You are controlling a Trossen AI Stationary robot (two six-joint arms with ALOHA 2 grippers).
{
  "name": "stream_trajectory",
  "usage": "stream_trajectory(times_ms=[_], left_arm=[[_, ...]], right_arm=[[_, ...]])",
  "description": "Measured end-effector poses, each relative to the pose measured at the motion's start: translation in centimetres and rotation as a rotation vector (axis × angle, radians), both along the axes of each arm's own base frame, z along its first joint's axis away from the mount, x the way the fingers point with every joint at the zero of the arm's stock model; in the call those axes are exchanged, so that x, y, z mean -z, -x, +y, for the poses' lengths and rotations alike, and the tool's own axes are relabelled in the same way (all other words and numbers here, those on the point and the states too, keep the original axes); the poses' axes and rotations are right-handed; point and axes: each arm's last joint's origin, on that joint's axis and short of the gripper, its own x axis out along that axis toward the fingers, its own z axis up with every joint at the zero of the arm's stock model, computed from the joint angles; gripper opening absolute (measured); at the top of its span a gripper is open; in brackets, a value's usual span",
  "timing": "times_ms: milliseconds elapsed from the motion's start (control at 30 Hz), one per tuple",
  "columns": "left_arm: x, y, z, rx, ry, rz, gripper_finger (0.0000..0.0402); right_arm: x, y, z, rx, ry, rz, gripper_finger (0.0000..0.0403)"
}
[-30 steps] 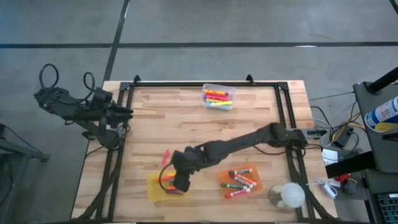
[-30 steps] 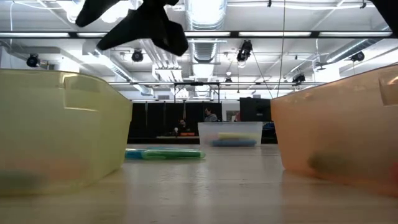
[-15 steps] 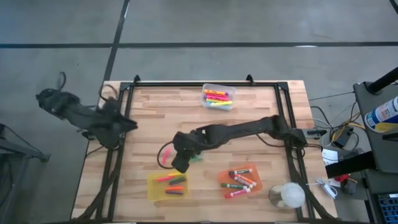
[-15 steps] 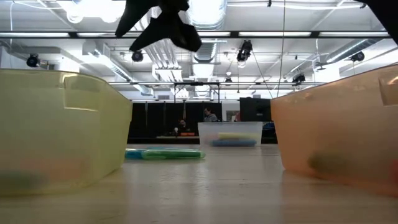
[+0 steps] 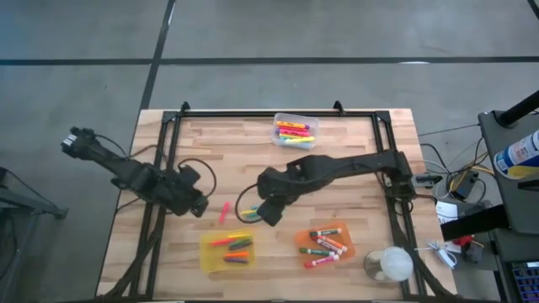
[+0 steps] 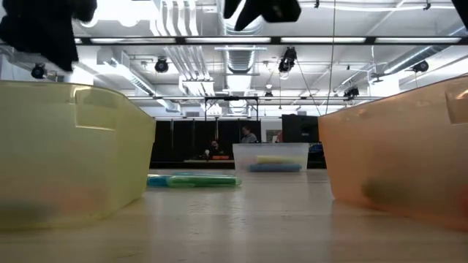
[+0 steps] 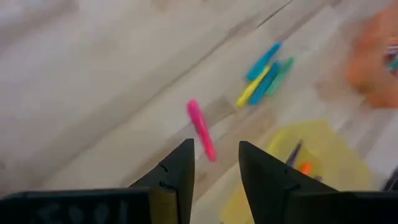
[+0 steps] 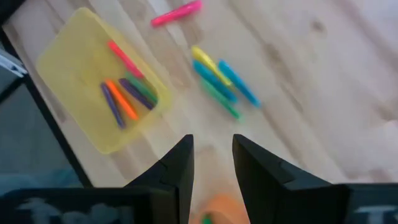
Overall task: Pick & Place Markers
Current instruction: Put the pink pen into the yellow bin
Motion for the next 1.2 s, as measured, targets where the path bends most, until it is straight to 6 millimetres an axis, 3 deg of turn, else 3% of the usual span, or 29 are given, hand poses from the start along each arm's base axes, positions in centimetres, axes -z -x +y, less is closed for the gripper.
stream_trajectory(times_ms=[233, 533, 800, 1200], left_arm=[[3.7, -2.6, -0.5, -0.100, 0.098, -0.010, 0.0119], [7.8, -6.3, 0.5, -0.191, 0.141, 0.172, 0.0119], [9.5, -8.7, 0.6, -0.133, 0.158, 0.223, 0.0119], [11.8, -9.7, 0.2, -0.072, 0.167, 0.320, 0.0119]], right_arm=[[-3.4, 2.9, -0.8, -0.078, 0.118, -0.037, 0.0103], [-6.4, 5.9, -1.7, -0.107, 0.255, -0.078, 0.0090], [-6.7, 6.1, -1.8, -0.094, 0.258, -0.087, 0.0076], [-6.5, 6.0, -1.7, -0.036, 0.226, -0.089, 0.0068]])
